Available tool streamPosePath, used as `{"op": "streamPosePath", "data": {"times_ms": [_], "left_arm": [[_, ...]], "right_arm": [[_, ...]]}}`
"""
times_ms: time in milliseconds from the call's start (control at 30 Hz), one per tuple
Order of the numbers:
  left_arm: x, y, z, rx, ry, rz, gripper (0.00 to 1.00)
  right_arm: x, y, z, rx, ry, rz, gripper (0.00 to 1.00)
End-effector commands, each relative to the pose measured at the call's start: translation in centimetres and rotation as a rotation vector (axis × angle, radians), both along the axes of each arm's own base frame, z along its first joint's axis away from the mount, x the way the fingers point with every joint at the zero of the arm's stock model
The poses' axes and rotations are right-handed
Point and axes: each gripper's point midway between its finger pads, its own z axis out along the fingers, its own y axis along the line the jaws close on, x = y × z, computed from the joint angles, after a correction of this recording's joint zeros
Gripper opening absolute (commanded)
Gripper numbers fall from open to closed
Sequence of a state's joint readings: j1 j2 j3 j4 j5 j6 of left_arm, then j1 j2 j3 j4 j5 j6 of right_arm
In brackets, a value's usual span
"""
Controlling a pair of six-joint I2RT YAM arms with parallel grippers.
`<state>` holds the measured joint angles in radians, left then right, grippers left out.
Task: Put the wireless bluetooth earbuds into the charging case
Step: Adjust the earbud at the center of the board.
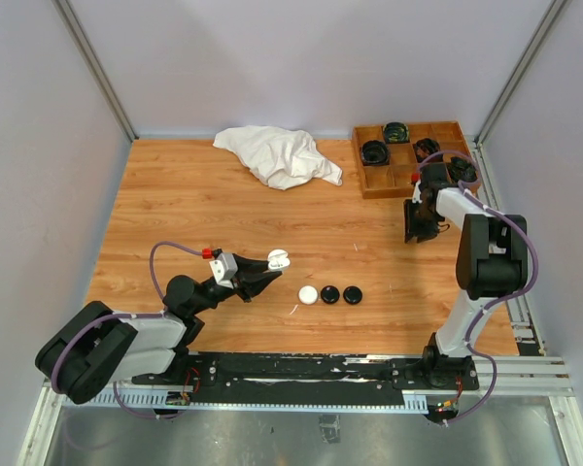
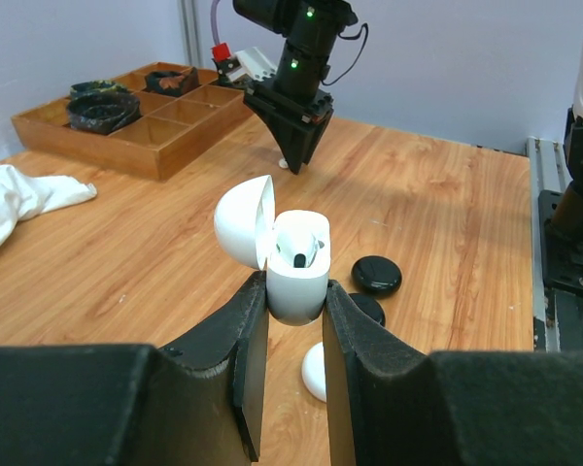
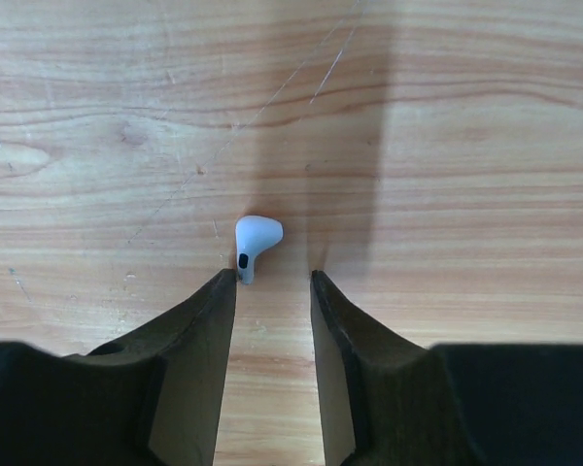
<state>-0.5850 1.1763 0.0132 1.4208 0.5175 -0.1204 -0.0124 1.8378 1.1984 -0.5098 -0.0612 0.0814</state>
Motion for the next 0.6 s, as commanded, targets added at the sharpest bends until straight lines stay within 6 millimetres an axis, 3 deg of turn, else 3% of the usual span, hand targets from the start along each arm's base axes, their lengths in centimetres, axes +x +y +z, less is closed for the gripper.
{"op": "streamPosePath", "data": {"times_ms": [0,267,567], "left_arm": [[0.0,-0.2,1.8,-0.034,-0.058,-0.009,0.0],[0.0,-0.3,1.7,-0.032,-0.057,-0.012,0.0],[-0.1,-0.3,1.7,-0.031,-0.056,-0.018,0.0]], "right_arm": [[-0.3,0.6,1.0,-0.008,0.036,0.061,0.39],[1.7,0.8,1.5,-0.005,0.029,0.083,0.39],[2.2,1.1,0.8,0.014,0.069,0.096,0.35]]}}
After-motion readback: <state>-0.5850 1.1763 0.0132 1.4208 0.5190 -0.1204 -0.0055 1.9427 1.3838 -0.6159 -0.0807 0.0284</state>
